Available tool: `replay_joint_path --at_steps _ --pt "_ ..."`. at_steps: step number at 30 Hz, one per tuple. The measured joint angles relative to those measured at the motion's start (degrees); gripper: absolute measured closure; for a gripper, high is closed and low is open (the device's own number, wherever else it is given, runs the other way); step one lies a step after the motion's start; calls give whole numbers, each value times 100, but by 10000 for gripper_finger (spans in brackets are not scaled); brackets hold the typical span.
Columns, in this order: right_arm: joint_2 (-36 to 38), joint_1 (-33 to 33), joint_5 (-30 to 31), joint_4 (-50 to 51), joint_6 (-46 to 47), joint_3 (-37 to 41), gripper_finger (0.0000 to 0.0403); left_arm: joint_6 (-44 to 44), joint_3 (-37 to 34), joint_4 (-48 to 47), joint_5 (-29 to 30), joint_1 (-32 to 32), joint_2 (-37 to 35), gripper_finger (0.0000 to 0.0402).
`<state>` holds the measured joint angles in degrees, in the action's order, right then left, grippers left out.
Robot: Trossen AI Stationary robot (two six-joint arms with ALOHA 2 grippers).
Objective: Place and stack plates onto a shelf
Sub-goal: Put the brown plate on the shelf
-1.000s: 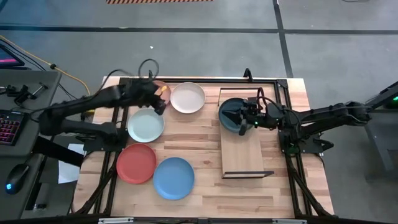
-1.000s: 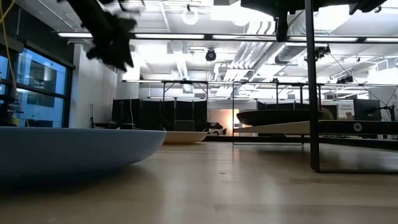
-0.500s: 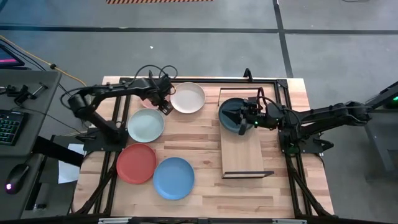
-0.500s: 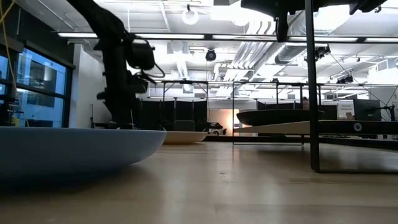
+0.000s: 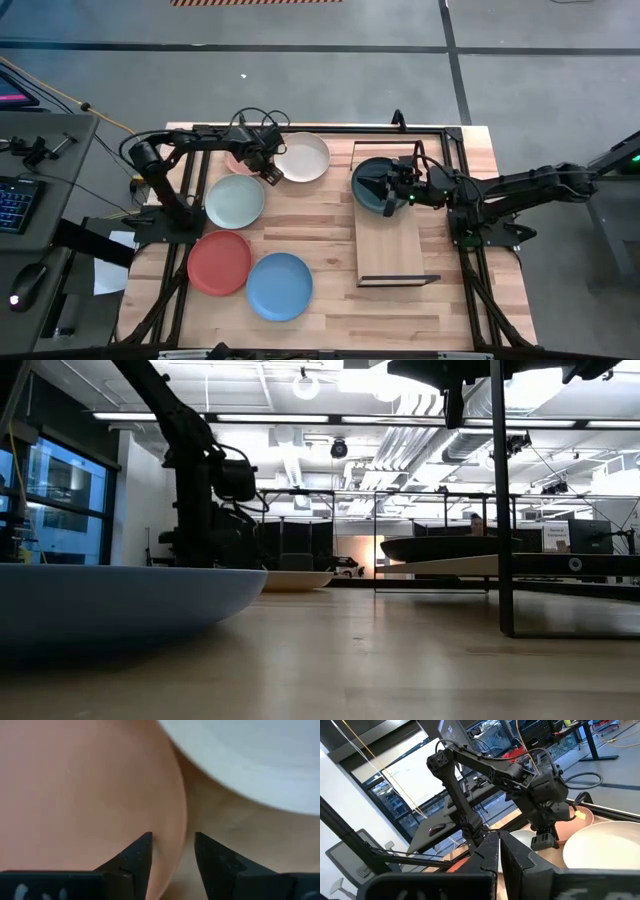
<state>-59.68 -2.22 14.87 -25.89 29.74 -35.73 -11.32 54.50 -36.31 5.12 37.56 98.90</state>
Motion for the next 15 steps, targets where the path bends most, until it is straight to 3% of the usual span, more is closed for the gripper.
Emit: replay_joint_path --at_steps 7,15 --pt "0 0 0 0 -1 -2 402 223 6 -20 168 12 -28 384" --pt "0 -2 0 0 2 -2 402 648 297 -682 390 413 -856 397"
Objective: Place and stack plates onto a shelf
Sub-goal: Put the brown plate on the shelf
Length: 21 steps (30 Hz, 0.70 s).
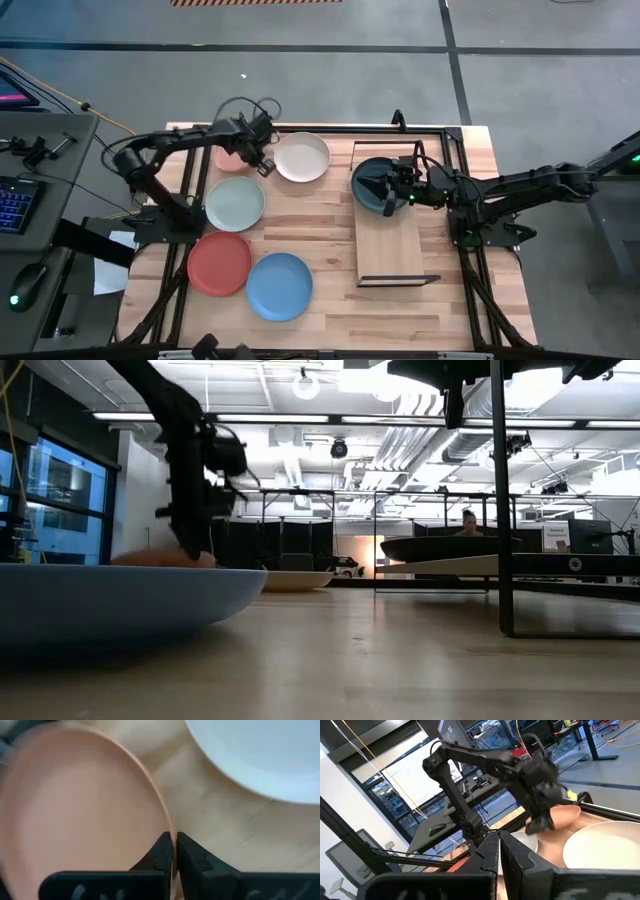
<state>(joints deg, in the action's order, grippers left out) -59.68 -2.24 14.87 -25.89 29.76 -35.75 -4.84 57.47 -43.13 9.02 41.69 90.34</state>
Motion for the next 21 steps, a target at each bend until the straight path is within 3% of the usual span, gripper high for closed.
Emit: replay_joint_path --at_steps 5,9,15,21 --pt "0 2 66 0 191 -2 402 165 567 -296 -28 140 -580 398" --pt "0 0 266 -2 567 -4 402 129 1004 -395 -51 -187 -989 400" --pt "0 0 275 -2 581 -4 402 88 1259 -693 -94 -1299 -1470 401" --pt "0 68 272 2 599 -26 402 455 1250 -407 -1174 -2789 -1685 401"
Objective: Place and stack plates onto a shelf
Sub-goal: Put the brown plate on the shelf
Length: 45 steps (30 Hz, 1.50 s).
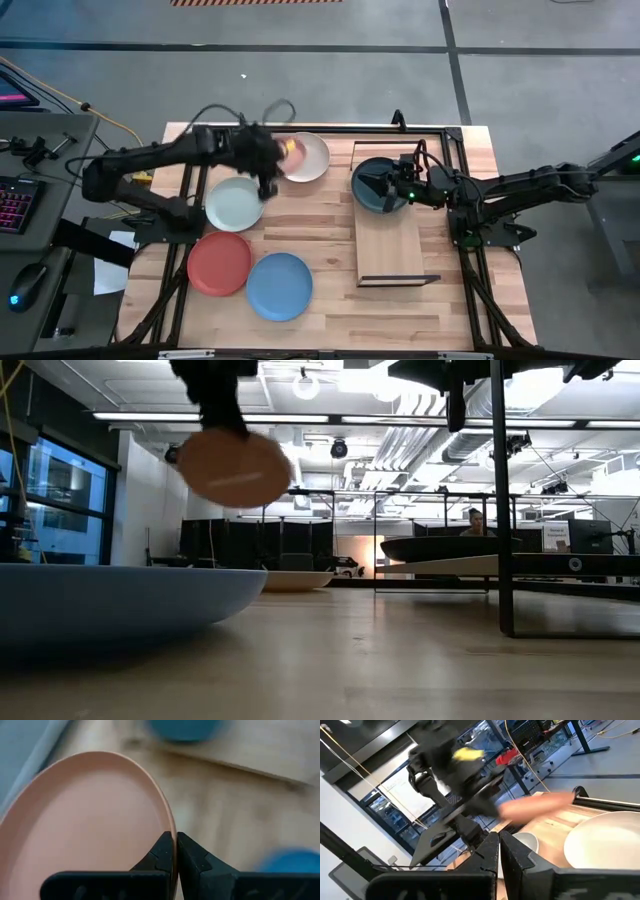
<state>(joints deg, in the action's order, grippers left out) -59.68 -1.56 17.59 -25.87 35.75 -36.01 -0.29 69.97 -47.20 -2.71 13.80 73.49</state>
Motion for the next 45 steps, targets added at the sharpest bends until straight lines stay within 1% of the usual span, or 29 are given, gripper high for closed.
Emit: replay_joint_path --at_steps 2,3,5,8,10,13,17,19,21,24,27,29,31,33,35,38,40,45 --pt "0 92 -1 23 41 -83 402 275 -2 247 -125 -515 19 401" --pt "7 146 -23 52 37 -145 402 400 -2 434 -87 -750 56 401" --pt "15 274 -231 219 33 -305 402 649 -2 859 141 -1191 182 401" --pt "22 478 -682 936 32 -686 402 1228 -2 1398 478 -1641 437 401" --pt "22 594 -965 1725 29 -1037 402 1550 -2 1781 645 -1804 639 401" --pt "22 727 -1172 3311 66 -1622 402 1708 -2 2204 623 -1940 970 401" --pt "22 797 -1240 5583 452 -2317 399 1902 113 2250 554 -2126 1352 401" --pt "22 792 -1349 6368 675 -2487 388 1993 181 2250 554 -2214 1508 401" --pt "21 762 -1585 6766 1011 -2507 367 2043 207 2274 554 -2286 1633 401" --pt "26 634 -1869 6860 1496 -2272 321 2045 215 2309 603 -2348 1750 401" --pt "17 461 -1866 6538 1923 -1785 269 2043 215 2190 776 -2391 1768 401" --pt "17 410 -1823 5966 2225 -1440 240 2042 217 2133 916 -2418 1768 401" --pt "17 411 -1790 5076 2573 -1085 220 2036 217 2017 973 -2439 1768 401" --pt "16 418 -1778 4144 2863 -768 211 2041 217 1950 968 -2443 1768 401" --pt "-1 424 -1708 3608 3234 -542 209 2041 217 1878 904 -2443 1768 401" --pt "-86 422 -1447 3658 3774 -429 208 2062 217 1887 888 -2429 1768 401" --pt "-197 423 -1337 3768 3920 -440 208 2161 217 1888 878 -2410 1768 401" --pt "-656 424 -1323 3494 4182 -446 208 2354 218 1976 403 -2268 1869 401"
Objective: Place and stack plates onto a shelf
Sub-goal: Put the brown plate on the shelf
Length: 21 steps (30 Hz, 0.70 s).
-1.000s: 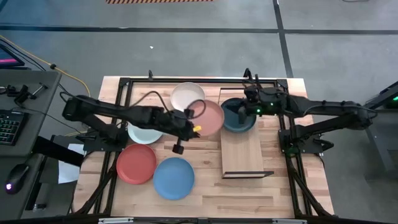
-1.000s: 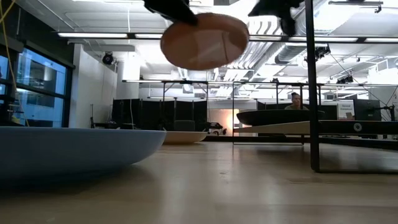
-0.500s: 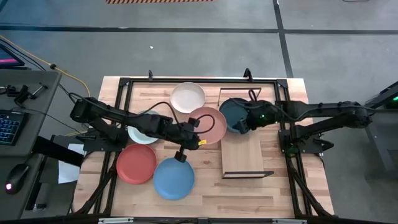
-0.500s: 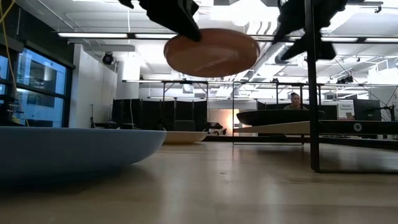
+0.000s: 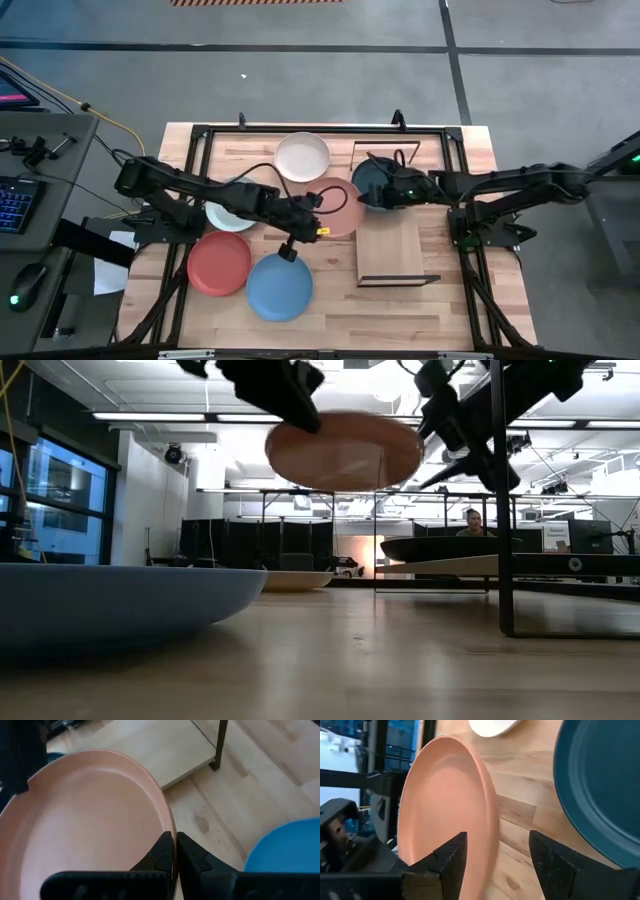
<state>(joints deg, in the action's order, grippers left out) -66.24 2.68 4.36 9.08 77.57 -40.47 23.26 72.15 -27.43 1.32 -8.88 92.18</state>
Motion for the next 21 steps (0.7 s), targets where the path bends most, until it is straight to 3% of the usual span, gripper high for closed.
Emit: replay_joint_path --at_steps 9,21 --pt "-355 3 -9 0 217 -7 225 8 1 47 -128 105 132 401" --pt "-510 70 -6 -23 257 -13 387 240 -5 81 -285 225 140 401"
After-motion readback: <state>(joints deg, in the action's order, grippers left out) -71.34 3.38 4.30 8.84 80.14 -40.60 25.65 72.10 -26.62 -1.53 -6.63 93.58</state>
